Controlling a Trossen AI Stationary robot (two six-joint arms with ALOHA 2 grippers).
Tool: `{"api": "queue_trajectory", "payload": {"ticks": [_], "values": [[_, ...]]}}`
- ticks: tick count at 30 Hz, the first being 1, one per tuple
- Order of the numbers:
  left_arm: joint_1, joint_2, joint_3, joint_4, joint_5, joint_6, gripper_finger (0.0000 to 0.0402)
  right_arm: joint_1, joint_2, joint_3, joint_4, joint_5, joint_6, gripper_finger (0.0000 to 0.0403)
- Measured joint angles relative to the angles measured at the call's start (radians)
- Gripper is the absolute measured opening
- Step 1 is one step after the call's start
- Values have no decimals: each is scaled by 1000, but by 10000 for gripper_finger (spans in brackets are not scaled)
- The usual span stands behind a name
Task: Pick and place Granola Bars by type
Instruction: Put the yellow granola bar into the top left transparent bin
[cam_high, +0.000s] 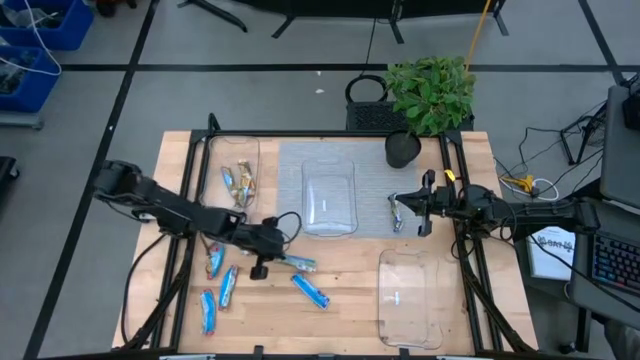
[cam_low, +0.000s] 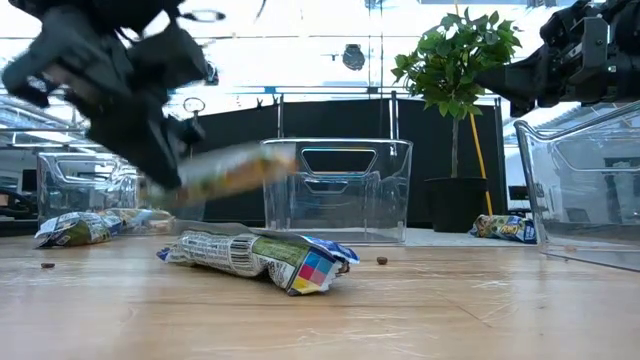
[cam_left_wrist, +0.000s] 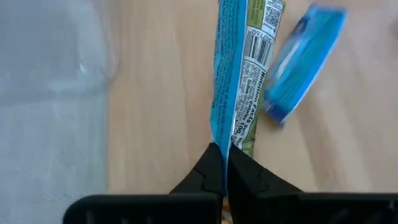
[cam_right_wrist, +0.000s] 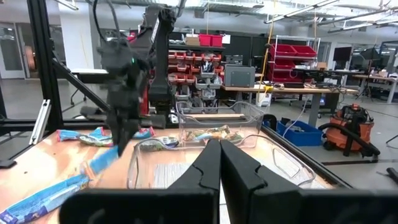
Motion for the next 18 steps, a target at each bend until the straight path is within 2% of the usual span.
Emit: {"api": "queue_trajectory", "payload": {"ticks": [11, 18], "values": [[-81, -327, 0, -30, -166, 197, 5, 0, 0, 0, 7, 0, 1, 0], [-85, -493, -7, -40, -236, 322, 4, 0, 0, 0, 7, 0, 2, 0]]}}
